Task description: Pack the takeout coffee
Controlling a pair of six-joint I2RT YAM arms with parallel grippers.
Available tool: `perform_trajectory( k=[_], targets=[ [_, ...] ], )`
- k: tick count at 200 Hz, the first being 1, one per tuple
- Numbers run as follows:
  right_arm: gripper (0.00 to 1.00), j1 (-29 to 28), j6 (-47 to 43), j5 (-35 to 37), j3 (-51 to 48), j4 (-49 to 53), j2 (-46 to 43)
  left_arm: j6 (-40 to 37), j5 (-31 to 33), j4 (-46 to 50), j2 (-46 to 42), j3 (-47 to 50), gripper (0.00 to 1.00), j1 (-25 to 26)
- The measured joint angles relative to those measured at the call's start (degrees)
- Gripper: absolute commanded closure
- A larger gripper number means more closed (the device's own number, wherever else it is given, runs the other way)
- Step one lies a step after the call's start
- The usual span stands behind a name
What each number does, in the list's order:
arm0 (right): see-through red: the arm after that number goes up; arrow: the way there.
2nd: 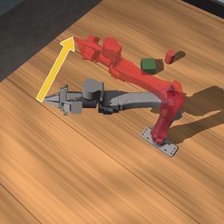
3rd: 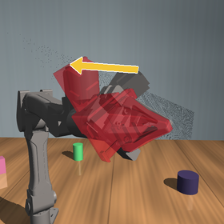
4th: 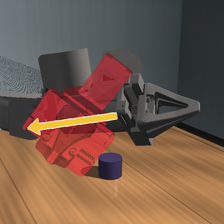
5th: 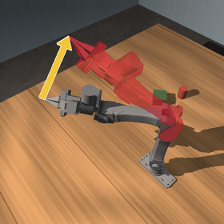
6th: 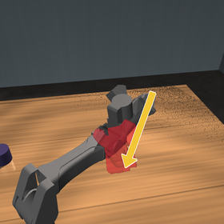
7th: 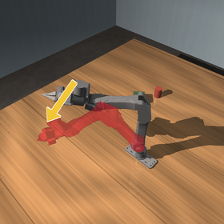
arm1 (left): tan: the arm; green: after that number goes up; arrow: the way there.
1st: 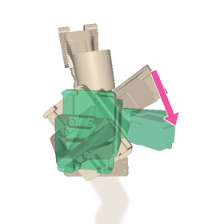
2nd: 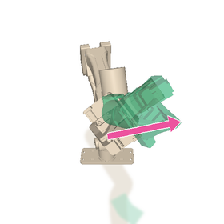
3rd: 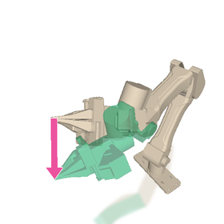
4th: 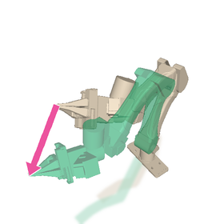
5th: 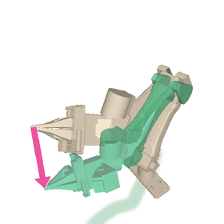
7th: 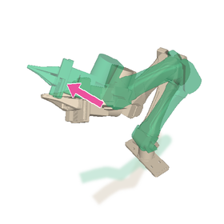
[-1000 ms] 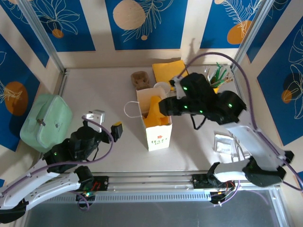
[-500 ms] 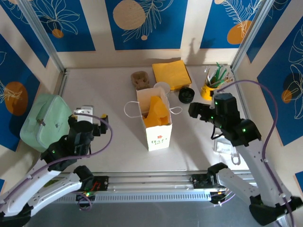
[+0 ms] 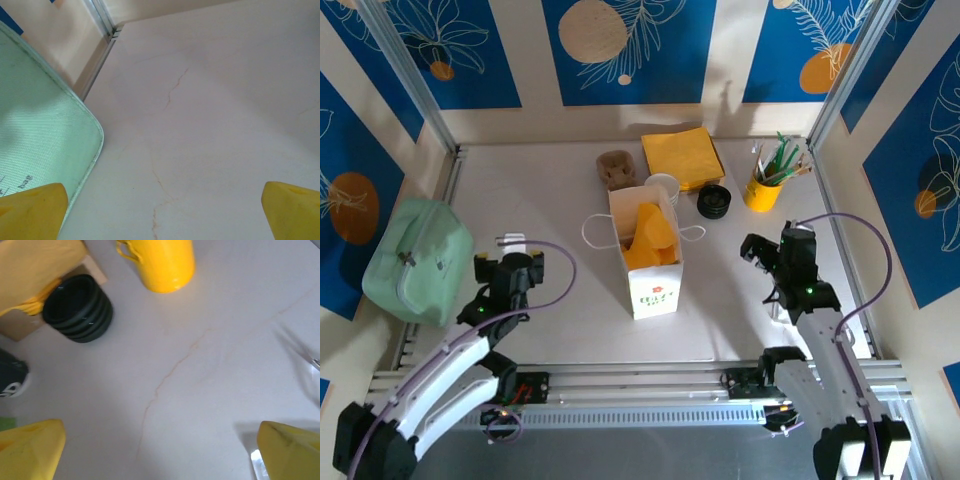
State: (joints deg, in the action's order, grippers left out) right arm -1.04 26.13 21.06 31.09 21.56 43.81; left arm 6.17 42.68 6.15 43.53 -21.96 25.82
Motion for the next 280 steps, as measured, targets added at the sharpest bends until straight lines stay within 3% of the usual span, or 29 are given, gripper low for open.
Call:
perform_trajectory(
  k=[49, 94, 113, 155, 185, 207, 280],
  targets=[
    [0.01, 1.9, -5.7, -1.2, -12.2, -22.4, 5.0, -7.4, -2.8, -22.8, 10.4, 9.2, 0.01, -6.7],
    [0.01, 2.4, -9.8, -3.6, -12.8, -40.4, 19.1, -9.3, -15.4, -38.3, 21.0, 10.1, 0.01, -16.1],
    [0.01, 1.5, -11.1, -4.5, -11.5, -43.3, 25.6, -8.0, -22.0, -44.0, 25.0, 10.1, 0.01, -19.8],
    [0.01, -1.9, -16.4, -6.2, -9.5, -53.0, 32.9, -7.7, -31.1, -51.6, 34.3, 6.4, 0.01, -21.0],
    [0.01, -2.2, -19.3, -7.9, -8.3, -60.6, 38.6, -8.0, -34.2, -65.1, 44.7, 6.5, 0.01, -21.1],
    [0.01, -1.9, -20.2, -9.7, -8.7, -65.7, 42.9, -8.0, -34.6, -65.1, 46.4, 6.8, 0.01, -21.1],
    [0.01, 0.9, -20.2, -14.1, -8.6, -66.1, 43.5, -7.5, -30.9, -63.5, 46.4, 2.4, 0.01, -21.0]
  ],
)
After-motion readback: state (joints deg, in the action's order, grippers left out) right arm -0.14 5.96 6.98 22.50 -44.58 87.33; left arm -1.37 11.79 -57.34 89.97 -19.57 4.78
